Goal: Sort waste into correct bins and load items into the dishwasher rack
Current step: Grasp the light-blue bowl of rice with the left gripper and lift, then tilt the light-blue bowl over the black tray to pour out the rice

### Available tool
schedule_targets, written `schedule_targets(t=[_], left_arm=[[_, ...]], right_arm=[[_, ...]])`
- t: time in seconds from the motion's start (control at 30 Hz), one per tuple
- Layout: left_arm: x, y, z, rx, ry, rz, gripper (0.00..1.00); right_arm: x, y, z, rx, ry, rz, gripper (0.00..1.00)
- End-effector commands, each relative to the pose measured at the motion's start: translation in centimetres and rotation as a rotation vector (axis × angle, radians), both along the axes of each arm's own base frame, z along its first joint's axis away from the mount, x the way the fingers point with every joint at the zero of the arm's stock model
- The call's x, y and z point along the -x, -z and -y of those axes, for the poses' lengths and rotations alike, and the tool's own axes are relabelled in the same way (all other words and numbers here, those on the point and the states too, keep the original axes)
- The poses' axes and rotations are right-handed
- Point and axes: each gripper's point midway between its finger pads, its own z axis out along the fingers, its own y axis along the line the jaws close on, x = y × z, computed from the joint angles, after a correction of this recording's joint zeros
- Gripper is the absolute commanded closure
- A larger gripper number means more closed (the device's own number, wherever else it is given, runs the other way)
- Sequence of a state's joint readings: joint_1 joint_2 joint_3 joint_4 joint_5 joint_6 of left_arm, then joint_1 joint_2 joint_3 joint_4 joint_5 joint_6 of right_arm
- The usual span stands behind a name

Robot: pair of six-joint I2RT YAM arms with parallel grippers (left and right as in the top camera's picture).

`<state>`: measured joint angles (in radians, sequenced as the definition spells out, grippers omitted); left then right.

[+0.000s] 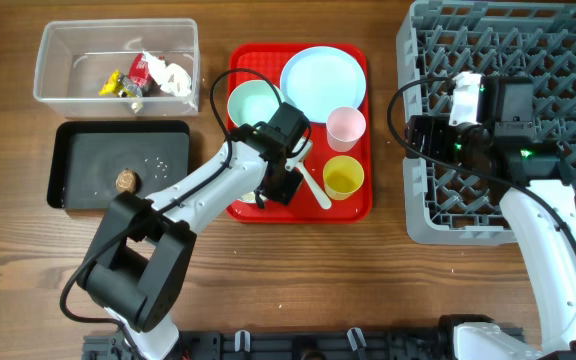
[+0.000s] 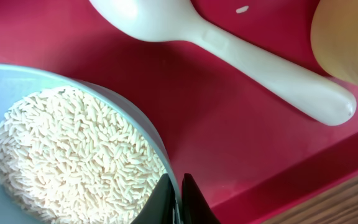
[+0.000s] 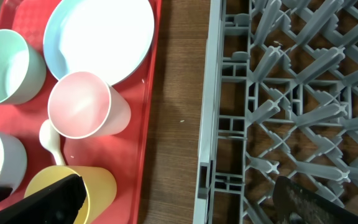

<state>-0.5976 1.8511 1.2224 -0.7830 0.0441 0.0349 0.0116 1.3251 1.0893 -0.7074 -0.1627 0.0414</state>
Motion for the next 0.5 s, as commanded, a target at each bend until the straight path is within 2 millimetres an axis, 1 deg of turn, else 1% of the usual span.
schedule_targets(t=[0.0,0.1,0.17,0.2,0.27,0.33,0.47], left_arm=[[-0.8,-2.1,0.3,0.029,-0.077,0.034,0.96],[-1.3,-4.9,0.4,0.073,-0.124,0.08,0.96],[-1.6,-6.8,-0.3,0.103,-0.182,0.11,0.96],[-1.9,-8.3,-1.2,0.127,-0.236,0.13,0.96],[-2.5,-10.2,-3.6,0.155,-0.34,0.152,0.96],[-3.0,-11.1,-5.6,0.175,-0.402,0.155,0.96],[-4.2,-11.6,-9.4,0.267,-0.536,0.105,0.96]], right_arm=[[-0.5,-0.2,0.0,-0.003,0.012,0.004,0.0],[-0.5,-0.2,0.0,-0.003,0.012,0.004,0.0],[-0.4,-0.2,0.0,-0.002,0.011,0.004,0.0],[-0.4,-0.2,0.0,-0.003,0.011,0.004,0.0],[-0.5,-0.2,0.0,-0.003,0.011,0.004,0.01],[-0.5,-0.2,0.0,-0.003,0.011,0.004,0.0],[-0.4,-0.2,0.0,-0.003,0.011,0.003,0.0]])
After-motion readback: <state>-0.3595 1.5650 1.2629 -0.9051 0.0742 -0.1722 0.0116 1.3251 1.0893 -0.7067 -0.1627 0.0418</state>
